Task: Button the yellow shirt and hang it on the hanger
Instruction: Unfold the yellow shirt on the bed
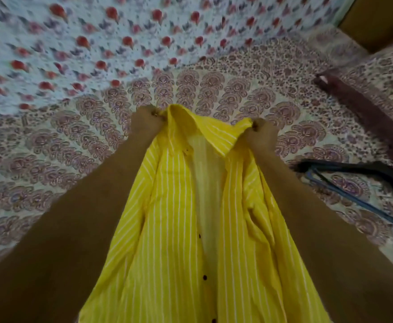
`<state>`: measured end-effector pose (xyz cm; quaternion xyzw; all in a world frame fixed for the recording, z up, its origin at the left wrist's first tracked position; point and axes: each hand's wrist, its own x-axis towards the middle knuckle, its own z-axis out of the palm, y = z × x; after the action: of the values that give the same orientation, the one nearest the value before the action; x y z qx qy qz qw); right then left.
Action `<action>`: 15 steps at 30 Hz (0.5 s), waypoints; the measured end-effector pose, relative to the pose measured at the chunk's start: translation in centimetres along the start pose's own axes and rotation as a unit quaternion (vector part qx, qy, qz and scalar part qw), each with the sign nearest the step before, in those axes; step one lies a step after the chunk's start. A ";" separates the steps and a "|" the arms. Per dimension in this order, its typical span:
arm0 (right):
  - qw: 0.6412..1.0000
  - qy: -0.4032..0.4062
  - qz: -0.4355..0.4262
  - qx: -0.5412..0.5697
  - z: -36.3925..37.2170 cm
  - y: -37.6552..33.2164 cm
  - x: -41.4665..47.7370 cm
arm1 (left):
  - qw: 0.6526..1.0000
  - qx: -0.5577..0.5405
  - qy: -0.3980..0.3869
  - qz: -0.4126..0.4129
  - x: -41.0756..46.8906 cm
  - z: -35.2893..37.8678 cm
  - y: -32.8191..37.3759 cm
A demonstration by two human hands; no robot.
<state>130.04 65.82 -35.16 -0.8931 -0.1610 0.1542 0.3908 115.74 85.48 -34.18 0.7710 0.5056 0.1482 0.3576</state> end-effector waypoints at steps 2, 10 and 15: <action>0.998 -0.055 0.011 -0.021 2.6 2.9 -0.6 | 0.996 -0.022 -0.077 -0.032 0.1 2.1 -3.0; 0.992 -0.071 -0.075 -0.066 9.8 8.3 -10.0 | 0.997 0.016 -0.076 -0.020 -6.2 1.7 -16.0; 0.976 -0.106 -0.129 -0.139 13.2 7.6 -17.0 | 0.983 0.110 -0.038 -0.140 -11.0 -1.5 -21.0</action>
<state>110.71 62.58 -46.79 -0.8891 -0.3352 0.1721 0.2599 95.81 81.21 -46.42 0.7325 0.6078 0.0102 0.3066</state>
